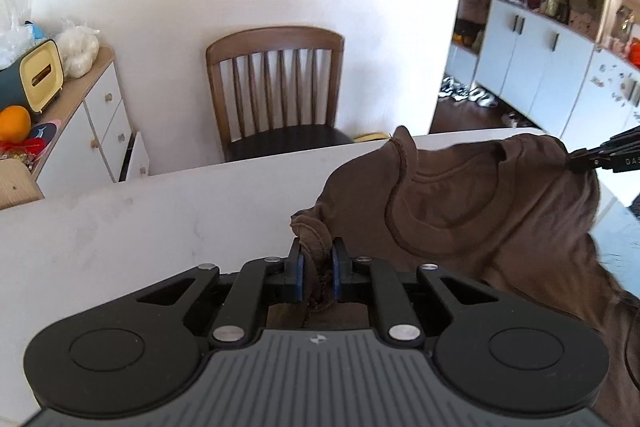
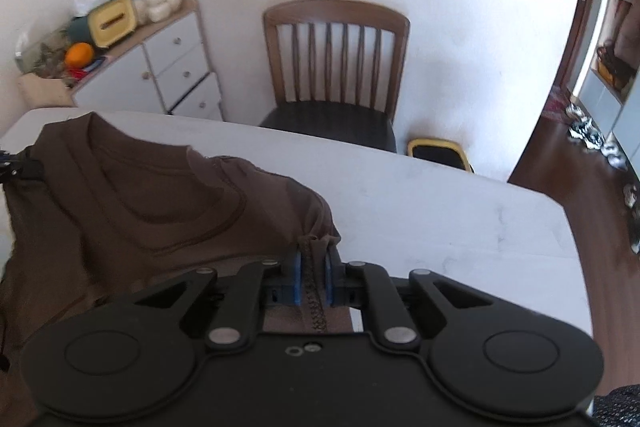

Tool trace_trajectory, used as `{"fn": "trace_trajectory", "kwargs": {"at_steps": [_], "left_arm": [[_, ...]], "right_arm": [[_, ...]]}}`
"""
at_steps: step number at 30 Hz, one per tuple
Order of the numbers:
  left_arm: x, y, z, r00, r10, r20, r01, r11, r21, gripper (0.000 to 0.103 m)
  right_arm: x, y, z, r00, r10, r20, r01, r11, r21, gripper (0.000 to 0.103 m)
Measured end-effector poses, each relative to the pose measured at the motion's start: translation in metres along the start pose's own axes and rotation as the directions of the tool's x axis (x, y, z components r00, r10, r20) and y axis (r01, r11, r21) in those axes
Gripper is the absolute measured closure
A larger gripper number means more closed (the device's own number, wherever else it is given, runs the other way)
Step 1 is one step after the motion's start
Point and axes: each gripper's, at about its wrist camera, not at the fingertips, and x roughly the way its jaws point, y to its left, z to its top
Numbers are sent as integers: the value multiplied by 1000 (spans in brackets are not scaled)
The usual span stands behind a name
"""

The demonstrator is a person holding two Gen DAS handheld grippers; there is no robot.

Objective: Fold clothes

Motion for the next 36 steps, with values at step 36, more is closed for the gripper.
{"fn": "trace_trajectory", "kwargs": {"at_steps": [36], "left_arm": [[-204, -68, -264, 975, -171, -143, 167, 985, -38, 92]], "right_arm": [[-178, 67, -303, 979, 65, -195, -21, 975, 223, 0]]}}
